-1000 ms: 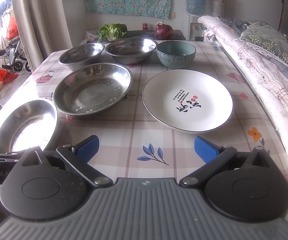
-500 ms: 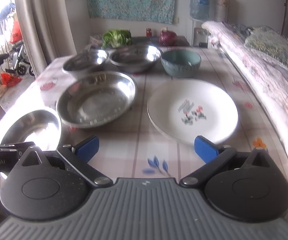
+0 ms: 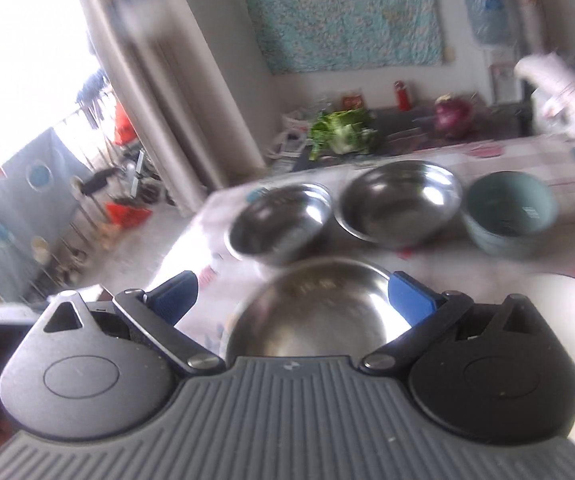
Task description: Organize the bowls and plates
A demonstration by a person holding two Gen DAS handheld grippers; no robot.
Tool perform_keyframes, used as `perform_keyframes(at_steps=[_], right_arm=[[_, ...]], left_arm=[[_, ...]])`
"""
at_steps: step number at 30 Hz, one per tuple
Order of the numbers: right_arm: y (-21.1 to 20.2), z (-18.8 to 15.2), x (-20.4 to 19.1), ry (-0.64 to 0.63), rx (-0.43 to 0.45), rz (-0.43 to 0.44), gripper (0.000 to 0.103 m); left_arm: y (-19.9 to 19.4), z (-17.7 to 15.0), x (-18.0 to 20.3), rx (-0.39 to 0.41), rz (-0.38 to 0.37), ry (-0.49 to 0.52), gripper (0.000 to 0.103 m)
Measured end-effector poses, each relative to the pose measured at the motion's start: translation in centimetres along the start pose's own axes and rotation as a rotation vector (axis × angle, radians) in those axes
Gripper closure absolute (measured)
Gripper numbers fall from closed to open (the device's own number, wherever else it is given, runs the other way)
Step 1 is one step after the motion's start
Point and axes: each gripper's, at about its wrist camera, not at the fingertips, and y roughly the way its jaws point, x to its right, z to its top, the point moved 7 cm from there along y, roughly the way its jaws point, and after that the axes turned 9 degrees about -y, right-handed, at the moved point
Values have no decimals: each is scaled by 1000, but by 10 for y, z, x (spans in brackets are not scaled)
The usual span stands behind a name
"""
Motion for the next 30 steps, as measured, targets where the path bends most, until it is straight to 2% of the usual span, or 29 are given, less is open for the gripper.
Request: perform_keyframes(at_steps=[2,5,7,9,14,15,19,21,27,30], right_arm=[[24,13,5,49,-15,40,1],[67,30,8,87,-42,84,2],[100,36,13,110,-77,83,8],[129,39,20,137,-113,81,24],[177,29,33,164,-176,68,48],[183,28,33,163,-186,71,54],[200,23,35,146,-203,61,62],[206,22,37,135,-210,46,73],[214,17,42,123,-235,36,84],[213,14,41,122,-252,54,85]], left_arm=[[20,16,-5,10,36,6,0],[53,36,-9,14,29,4,1],[76,48,-12,1,25,-7,4],[97,56,-13,-17,25,-18,11],[141,69,-5,-67,53,5,26],[148,70,-3,-76,69,16,30],[167,68,6,-109,138,73,50],[172,64,8,-121,163,88,67],[171,54,0,-147,183,91,77],[165,51,-12,-170,195,74,79]])
